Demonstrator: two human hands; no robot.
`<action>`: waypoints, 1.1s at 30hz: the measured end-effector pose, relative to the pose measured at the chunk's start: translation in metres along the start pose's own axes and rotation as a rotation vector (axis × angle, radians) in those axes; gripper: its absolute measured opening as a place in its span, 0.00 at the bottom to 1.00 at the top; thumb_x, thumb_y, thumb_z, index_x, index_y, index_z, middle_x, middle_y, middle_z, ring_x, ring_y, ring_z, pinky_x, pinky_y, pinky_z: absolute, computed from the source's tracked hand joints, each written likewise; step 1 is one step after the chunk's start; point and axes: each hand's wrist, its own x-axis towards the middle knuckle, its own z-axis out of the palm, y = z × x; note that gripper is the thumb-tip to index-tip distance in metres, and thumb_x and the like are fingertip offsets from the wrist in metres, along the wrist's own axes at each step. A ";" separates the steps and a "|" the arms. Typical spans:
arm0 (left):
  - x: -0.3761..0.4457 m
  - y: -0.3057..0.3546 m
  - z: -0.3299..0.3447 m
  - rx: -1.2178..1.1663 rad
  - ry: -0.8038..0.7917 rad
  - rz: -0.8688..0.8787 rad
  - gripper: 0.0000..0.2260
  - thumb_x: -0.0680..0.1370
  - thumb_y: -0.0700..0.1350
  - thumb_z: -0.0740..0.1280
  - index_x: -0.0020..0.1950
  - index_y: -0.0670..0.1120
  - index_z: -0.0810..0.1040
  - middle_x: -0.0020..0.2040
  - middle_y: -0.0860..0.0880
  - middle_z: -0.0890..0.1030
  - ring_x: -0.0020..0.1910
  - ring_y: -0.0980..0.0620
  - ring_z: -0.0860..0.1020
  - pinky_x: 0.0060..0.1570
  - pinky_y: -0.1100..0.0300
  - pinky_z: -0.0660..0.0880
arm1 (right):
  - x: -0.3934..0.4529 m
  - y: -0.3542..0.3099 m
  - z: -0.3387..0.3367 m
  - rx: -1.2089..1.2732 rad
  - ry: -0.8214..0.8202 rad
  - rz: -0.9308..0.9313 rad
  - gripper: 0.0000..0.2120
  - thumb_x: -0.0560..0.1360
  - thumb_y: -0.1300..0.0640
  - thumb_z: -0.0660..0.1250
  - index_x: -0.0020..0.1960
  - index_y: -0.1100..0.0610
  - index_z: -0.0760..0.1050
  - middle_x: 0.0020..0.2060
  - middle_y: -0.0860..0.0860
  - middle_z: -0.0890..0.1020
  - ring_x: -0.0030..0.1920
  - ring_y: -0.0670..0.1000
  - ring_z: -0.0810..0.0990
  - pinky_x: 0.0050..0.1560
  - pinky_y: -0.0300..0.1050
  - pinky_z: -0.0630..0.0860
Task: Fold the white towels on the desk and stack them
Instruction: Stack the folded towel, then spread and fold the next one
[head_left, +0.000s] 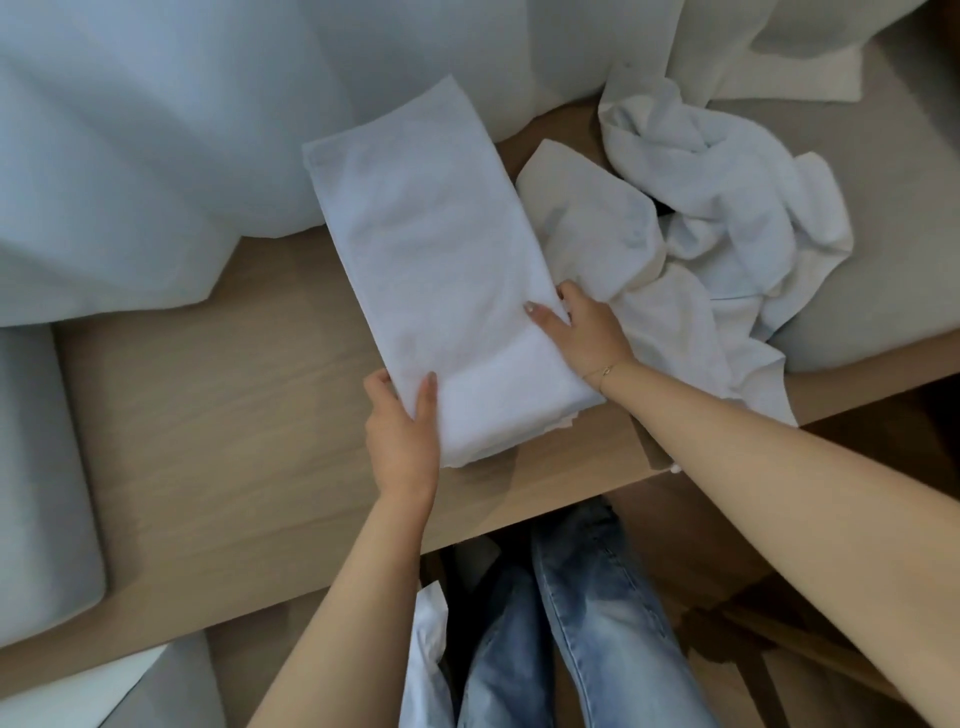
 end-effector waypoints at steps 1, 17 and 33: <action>-0.004 0.001 0.001 0.009 0.021 -0.008 0.17 0.81 0.55 0.63 0.63 0.46 0.66 0.50 0.49 0.81 0.46 0.50 0.80 0.41 0.56 0.75 | -0.005 0.000 0.000 -0.040 0.039 0.022 0.22 0.79 0.40 0.60 0.52 0.60 0.71 0.42 0.52 0.80 0.42 0.52 0.78 0.42 0.46 0.73; -0.013 -0.010 0.004 0.174 0.061 0.027 0.10 0.84 0.52 0.55 0.53 0.46 0.68 0.43 0.50 0.77 0.43 0.46 0.78 0.37 0.52 0.71 | -0.046 0.003 0.022 -0.485 0.154 -0.020 0.20 0.83 0.45 0.53 0.64 0.59 0.67 0.46 0.56 0.81 0.46 0.56 0.80 0.45 0.51 0.75; 0.015 0.001 0.049 0.830 -0.001 0.498 0.27 0.82 0.51 0.45 0.81 0.46 0.48 0.81 0.46 0.46 0.80 0.49 0.42 0.77 0.43 0.42 | -0.024 0.023 0.043 -0.698 0.002 -0.398 0.31 0.82 0.44 0.46 0.79 0.56 0.40 0.79 0.50 0.42 0.78 0.48 0.40 0.77 0.52 0.44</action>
